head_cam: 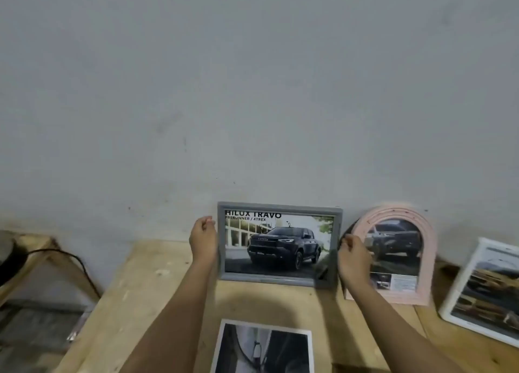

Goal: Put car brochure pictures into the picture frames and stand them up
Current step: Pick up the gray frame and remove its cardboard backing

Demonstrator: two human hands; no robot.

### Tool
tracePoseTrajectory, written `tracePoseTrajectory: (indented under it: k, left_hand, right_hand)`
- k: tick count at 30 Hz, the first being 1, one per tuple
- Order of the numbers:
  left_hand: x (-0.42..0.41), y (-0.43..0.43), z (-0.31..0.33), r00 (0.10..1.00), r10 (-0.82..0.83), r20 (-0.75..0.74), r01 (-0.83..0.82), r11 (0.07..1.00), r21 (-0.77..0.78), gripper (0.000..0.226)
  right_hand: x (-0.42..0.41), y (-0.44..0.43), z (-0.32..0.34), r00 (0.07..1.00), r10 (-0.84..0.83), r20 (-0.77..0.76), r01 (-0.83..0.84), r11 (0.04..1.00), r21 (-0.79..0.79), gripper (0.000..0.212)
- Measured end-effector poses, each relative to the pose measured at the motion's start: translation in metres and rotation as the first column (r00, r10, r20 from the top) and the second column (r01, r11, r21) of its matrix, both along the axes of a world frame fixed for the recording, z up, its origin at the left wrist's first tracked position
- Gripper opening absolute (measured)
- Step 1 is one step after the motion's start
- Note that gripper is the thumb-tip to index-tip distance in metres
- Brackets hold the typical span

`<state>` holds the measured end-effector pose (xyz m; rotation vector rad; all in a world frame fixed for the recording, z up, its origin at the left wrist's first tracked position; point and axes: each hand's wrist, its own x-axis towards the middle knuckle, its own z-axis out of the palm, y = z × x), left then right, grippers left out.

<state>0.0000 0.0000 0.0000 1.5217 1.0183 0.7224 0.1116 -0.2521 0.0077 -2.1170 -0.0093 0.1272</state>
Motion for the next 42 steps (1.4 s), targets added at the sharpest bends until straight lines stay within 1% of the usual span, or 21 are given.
tracePoseTrajectory:
  k: [3,5,7,10,11,14,17,20,22,24,29,32,36,40,42]
  left_hand:
    - [-0.006,0.015,-0.031,1.000,-0.004,-0.027,0.001,0.994,-0.110,0.031]
    - [-0.008,0.019,-0.052,0.999,-0.029,-0.023,0.024,0.984,-0.177,0.031]
    - [-0.006,0.021,-0.064,0.999,-0.044,0.003,0.044,0.976,-0.215,0.030]
    - [-0.001,0.023,-0.070,0.992,-0.118,0.043,0.125,0.946,-0.299,0.023]
    - [0.000,0.023,-0.072,0.989,-0.143,0.047,0.151,0.934,-0.323,0.025]
    - [-0.001,0.024,-0.079,0.979,-0.194,0.061,0.203,0.915,-0.349,0.028]
    - [-0.008,0.031,-0.089,0.975,-0.206,0.080,0.221,0.898,-0.381,0.028]
    - [-0.020,0.039,-0.098,0.963,-0.246,0.112,0.271,0.877,-0.398,0.037]
    - [-0.030,0.041,-0.097,0.963,-0.245,0.112,0.270,0.868,-0.418,0.044]
    - [-0.038,0.041,-0.090,0.969,-0.221,0.108,0.246,0.872,-0.424,0.045]
    - [-0.064,0.023,-0.064,0.978,-0.116,0.175,0.181,0.889,-0.421,0.041]
    - [-0.076,0.001,-0.044,0.973,-0.085,0.214,0.172,0.885,-0.433,0.035]
    - [-0.083,-0.040,-0.023,0.973,-0.107,0.202,0.184,0.892,-0.412,0.044]
    - [-0.076,-0.101,-0.007,0.971,-0.165,0.174,0.219,0.906,-0.363,0.040]
    - [-0.068,-0.133,-0.002,0.970,-0.185,0.158,0.230,0.907,-0.353,0.045]
  right_hand:
    - [-0.005,0.012,-0.034,0.997,-0.049,-0.064,0.044,0.996,-0.078,0.038]
    - [-0.007,0.016,-0.055,0.993,-0.068,-0.093,0.059,0.994,-0.097,0.038]
    - [-0.005,0.020,-0.068,0.991,-0.081,-0.106,0.071,0.994,-0.087,0.038]
    - [-0.001,0.024,-0.078,0.984,-0.115,-0.139,0.109,0.993,-0.050,0.043]
    - [0.000,0.025,-0.081,0.981,-0.127,-0.146,0.123,0.992,-0.040,0.043]
    - [0.001,0.024,-0.088,0.979,-0.167,-0.117,0.164,0.986,-0.035,0.042]
    - [-0.002,0.025,-0.089,0.977,-0.199,-0.076,0.196,0.980,-0.045,0.041]
    - [-0.014,0.030,-0.087,0.977,-0.209,-0.035,0.207,0.977,-0.055,0.038]
    - [-0.023,0.029,-0.085,0.979,-0.205,-0.012,0.204,0.977,-0.058,0.035]
    - [-0.030,0.029,-0.084,0.982,-0.191,0.003,0.191,0.981,-0.047,0.033]
    - [-0.044,0.018,-0.065,0.987,-0.157,0.020,0.157,0.987,0.025,0.031]
    - [-0.049,0.001,-0.048,0.989,-0.147,0.005,0.145,0.984,0.107,0.030]
    - [-0.046,-0.044,-0.028,0.986,-0.156,-0.060,0.165,0.963,0.211,0.026]
    - [-0.043,-0.116,-0.012,0.976,-0.189,-0.109,0.214,0.928,0.306,0.025]
    - [-0.041,-0.157,-0.010,0.963,-0.210,-0.167,0.258,0.898,0.355,0.024]
